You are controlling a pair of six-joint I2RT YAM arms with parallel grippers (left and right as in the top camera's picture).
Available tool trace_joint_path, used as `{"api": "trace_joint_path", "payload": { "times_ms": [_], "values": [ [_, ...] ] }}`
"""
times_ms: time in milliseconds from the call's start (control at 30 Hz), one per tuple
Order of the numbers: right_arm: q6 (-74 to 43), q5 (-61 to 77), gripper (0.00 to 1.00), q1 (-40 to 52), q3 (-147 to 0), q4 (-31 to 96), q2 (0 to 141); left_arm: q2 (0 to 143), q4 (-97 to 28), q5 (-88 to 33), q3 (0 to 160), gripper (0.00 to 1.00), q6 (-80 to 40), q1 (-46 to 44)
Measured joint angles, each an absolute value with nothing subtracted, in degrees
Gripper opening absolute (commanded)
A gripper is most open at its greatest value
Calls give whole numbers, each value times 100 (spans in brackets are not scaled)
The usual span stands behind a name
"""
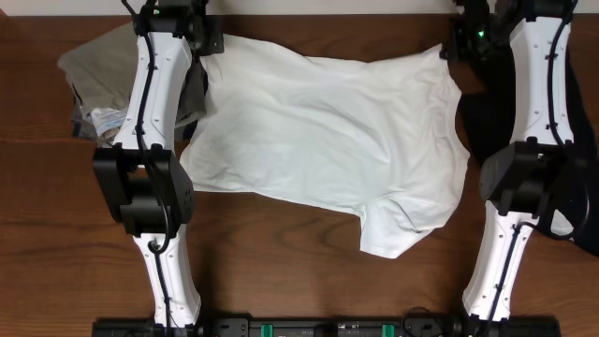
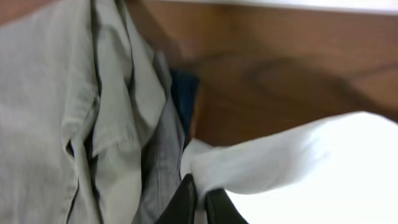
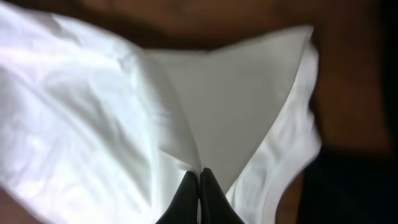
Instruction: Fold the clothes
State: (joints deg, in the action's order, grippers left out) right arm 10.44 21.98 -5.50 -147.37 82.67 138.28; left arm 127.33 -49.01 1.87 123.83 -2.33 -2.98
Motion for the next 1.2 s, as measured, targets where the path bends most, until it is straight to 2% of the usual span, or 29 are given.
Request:
{"api": "trace_joint_path", "payload": {
  "times_ms": [200, 467, 733, 1200],
  "values": [
    [1035, 1835, 1, -674, -14709, 8849, 13795, 12733, -5489, 191, 12383, 6, -86, -257],
    [1035, 1527, 1, -690, -13965, 8724, 13751, 12735, -5966, 193, 12383, 6, -14, -3],
    [1035, 1433, 1, -692, -13159, 8335, 13751, 12735, -5990, 191, 12092, 6, -1, 58],
    [1035, 1428, 1, -910, -13100, 8274, 13751, 12766, -5710, 193, 11277, 6, 1, 56]
  ]
}}
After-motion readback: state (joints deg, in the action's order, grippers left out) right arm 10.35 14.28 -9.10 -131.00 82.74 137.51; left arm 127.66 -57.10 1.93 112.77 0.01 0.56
